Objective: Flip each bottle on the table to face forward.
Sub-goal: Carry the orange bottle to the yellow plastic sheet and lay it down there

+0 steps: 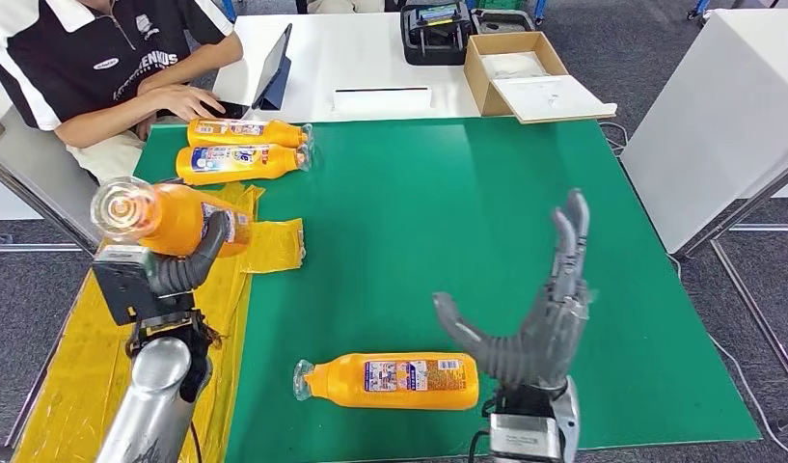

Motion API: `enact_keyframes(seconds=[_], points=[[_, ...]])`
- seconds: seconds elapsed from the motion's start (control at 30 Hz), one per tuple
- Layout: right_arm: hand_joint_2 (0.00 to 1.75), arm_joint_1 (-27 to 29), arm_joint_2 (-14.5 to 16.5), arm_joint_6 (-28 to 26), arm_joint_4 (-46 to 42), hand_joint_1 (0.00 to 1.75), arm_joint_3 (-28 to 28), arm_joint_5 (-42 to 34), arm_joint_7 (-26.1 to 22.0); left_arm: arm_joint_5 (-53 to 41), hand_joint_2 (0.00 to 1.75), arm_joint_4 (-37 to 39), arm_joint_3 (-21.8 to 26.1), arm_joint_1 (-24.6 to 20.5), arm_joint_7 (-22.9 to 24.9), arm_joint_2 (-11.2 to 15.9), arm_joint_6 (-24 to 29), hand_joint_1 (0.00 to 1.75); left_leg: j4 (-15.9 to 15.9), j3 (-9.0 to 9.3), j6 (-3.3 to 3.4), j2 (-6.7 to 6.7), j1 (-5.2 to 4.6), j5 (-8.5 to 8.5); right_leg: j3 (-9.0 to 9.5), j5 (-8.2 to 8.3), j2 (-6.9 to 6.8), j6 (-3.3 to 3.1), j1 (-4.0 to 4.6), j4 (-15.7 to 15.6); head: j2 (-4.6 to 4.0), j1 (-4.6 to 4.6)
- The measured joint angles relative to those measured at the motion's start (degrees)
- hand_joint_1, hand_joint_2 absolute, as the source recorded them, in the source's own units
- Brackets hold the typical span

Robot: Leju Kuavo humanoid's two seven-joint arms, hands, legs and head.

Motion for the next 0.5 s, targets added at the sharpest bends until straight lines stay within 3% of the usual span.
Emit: enact_keyframes(seconds=[0.1,0.2,0.27,0.37,0.43,0.5], points=[[1.75,2.5,-2.2,-1.3,-1.9,0.00,-0.3,-0.6,-1.7,-15.0,1.75,3.1,-0.6,-1.2,0.4,0.6,7.5,1.75,0.0,0.00,0.01,0.02,-0.03,-0.03,0.00,0.00,0.03,0.01,-0.02,0.0,0.00,-0.01],[1.75,5.0,-3.5,-1.4,-3.0,0.00,-0.3,-0.6,-2.9,-32.5,1.75,6.2,-0.8,-1.6,3.7,1.3,11.5,1.75,0.0,-0.01,0.03,0.02,-0.04,-0.05,-0.01,-0.01,0.03,0.01,-0.02,0.0,0.00,-0.01],[1.75,5.9,-4.1,-1.4,-3.5,0.00,-0.3,-0.1,-2.6,-50.0,1.75,8.2,-1.3,-2.2,10.4,2.6,12.2,1.75,0.0,-0.01,0.02,0.04,-0.03,-0.04,-0.05,-0.01,0.03,0.01,-0.02,0.0,0.00,-0.01],[1.75,6.2,-4.7,-1.7,-3.8,0.00,-0.3,0.8,-1.4,-76.5,1.75,13.5,-8.0,-5.8,28.5,7.0,12.5,1.75,0.0,-0.01,0.00,0.04,-0.01,0.00,-0.07,0.02,0.03,-0.02,-0.01,0.0,0.00,-0.04],[1.75,6.5,-5.1,-1.8,-4.2,0.00,-0.4,1.1,-0.9,-80.4,1.75,17.7,-13.1,-8.4,35.5,9.0,12.5,1.75,0.0,0.00,-0.01,0.04,0.00,0.02,-0.04,0.06,0.03,-0.05,0.00,0.0,0.00,-0.05],[1.75,6.8,-5.5,-1.8,-4.6,0.00,-0.5,1.3,-0.5,-78.9,1.75,21.5,-16.1,-10.2,36.5,9.8,12.5,1.75,0.0,0.01,-0.05,0.05,0.02,0.05,-0.03,0.06,0.04,-0.05,0.02,0.0,0.00,-0.02]])
